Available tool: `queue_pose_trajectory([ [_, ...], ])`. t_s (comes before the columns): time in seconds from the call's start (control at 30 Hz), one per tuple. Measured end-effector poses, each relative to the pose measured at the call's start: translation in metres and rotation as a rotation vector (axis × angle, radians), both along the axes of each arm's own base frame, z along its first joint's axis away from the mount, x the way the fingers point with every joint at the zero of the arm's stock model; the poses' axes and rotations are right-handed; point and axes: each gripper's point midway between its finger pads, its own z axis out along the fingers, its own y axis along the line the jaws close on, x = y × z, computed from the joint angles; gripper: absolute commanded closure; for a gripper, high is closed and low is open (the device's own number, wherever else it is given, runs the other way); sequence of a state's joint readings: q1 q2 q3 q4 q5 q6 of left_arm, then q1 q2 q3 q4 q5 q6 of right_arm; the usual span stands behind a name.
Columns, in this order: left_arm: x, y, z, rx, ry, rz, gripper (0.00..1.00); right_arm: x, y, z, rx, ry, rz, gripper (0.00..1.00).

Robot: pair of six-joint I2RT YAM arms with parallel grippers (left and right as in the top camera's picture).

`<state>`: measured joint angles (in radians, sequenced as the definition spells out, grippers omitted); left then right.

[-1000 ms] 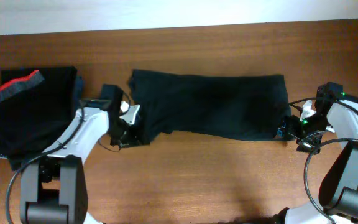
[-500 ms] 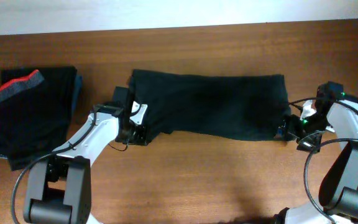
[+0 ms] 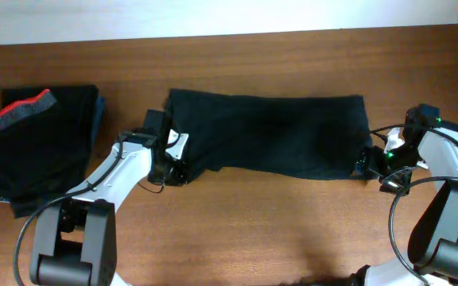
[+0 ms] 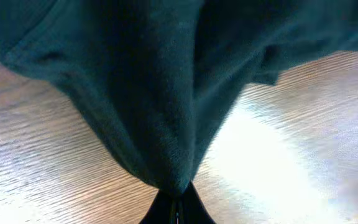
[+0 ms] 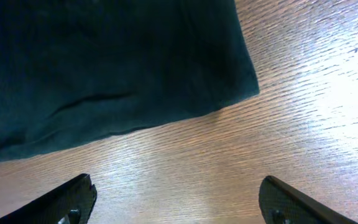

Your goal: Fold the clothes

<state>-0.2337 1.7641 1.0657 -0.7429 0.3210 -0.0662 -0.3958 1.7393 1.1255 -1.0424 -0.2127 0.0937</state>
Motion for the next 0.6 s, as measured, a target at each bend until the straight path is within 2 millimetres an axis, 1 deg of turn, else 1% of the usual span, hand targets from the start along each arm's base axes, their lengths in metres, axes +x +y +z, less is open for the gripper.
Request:
queue_pose_trajectory([
  [0.03,0.004,-0.002,0.005,-0.012,-0.011,0.000,1.00,0.000,0.000,0.000,0.000,0.000,0.000,0.11],
  [0.07,0.009,-0.005,0.013,-0.028,-0.034,0.000,1.00,0.000,0.000,0.000,0.000,-0.001,0.000,0.14],
  [0.1,0.014,-0.007,0.025,-0.045,-0.072,-0.001,0.99,0.000,0.000,0.000,0.000,-0.001,-0.001,0.15],
  [0.17,0.023,-0.011,0.041,-0.067,-0.130,0.001,0.99,0.000,0.000,0.000,0.000,0.000,-0.003,0.18],
  [0.23,0.032,-0.012,0.047,-0.082,-0.164,0.016,1.00,0.000,0.000,0.000,0.000,0.000,-0.003,0.20],
  [0.4,0.044,-0.011,0.052,-0.104,-0.190,0.080,0.99,-0.003,0.001,-0.004,0.003,0.008,-0.004,0.20],
  [0.47,0.051,-0.012,0.055,-0.113,-0.218,0.087,0.87,-0.006,0.003,-0.006,0.007,0.017,-0.003,0.20],
  [0.53,0.063,-0.012,0.059,-0.110,-0.272,0.095,0.66,-0.007,0.003,-0.007,0.009,0.020,-0.004,0.20],
  [0.6,0.078,-0.005,0.062,-0.070,-0.338,0.125,0.63,-0.008,0.003,-0.007,0.009,0.020,-0.003,0.20],
])
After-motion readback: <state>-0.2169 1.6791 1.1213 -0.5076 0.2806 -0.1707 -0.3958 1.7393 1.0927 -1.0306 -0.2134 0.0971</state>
